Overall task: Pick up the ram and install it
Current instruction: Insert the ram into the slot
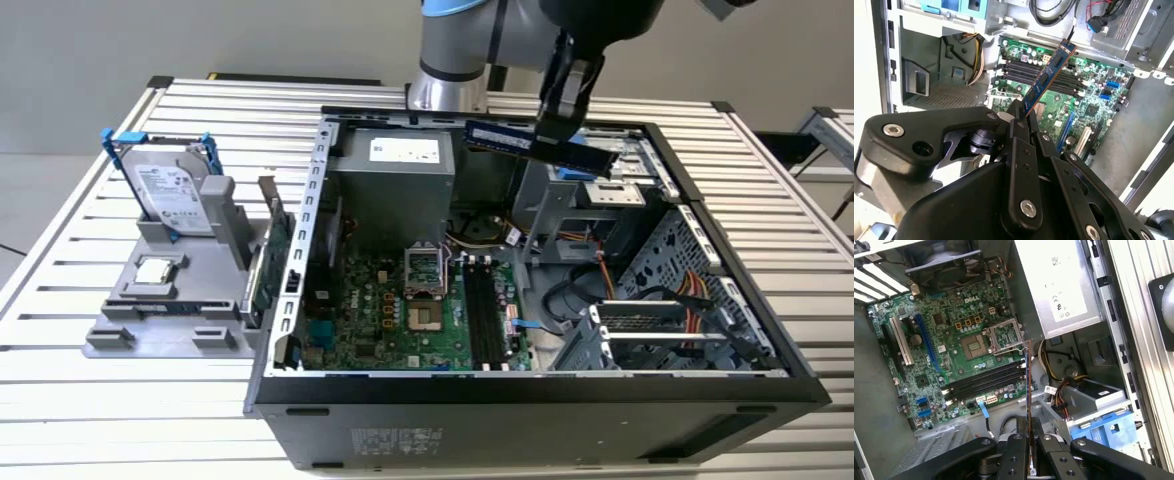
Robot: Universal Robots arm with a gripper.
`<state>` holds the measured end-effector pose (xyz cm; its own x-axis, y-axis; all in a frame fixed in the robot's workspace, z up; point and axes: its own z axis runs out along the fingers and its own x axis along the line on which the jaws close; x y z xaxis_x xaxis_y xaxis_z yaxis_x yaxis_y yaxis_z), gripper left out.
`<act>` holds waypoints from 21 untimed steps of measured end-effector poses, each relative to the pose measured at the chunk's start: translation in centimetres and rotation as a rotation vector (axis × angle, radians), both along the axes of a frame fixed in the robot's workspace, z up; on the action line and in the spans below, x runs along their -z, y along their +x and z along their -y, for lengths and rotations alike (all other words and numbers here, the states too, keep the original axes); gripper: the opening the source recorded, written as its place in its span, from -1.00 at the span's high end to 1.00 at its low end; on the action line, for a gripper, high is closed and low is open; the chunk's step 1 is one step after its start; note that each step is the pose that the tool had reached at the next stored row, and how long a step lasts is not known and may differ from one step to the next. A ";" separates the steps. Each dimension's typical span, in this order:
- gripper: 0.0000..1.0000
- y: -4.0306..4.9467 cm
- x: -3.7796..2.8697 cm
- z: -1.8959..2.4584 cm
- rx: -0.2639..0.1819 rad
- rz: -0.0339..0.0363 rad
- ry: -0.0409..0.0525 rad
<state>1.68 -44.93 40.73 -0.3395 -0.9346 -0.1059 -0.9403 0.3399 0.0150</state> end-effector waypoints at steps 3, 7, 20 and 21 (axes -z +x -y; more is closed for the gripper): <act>1.00 -0.03 0.00 0.00 0.017 0.0000 -0.0001; 1.00 -0.06 0.00 0.00 0.043 0.0000 -0.0001; 1.00 -0.15 0.00 0.00 0.128 0.0000 0.0000; 1.00 -0.16 0.00 0.00 0.135 0.0000 0.0000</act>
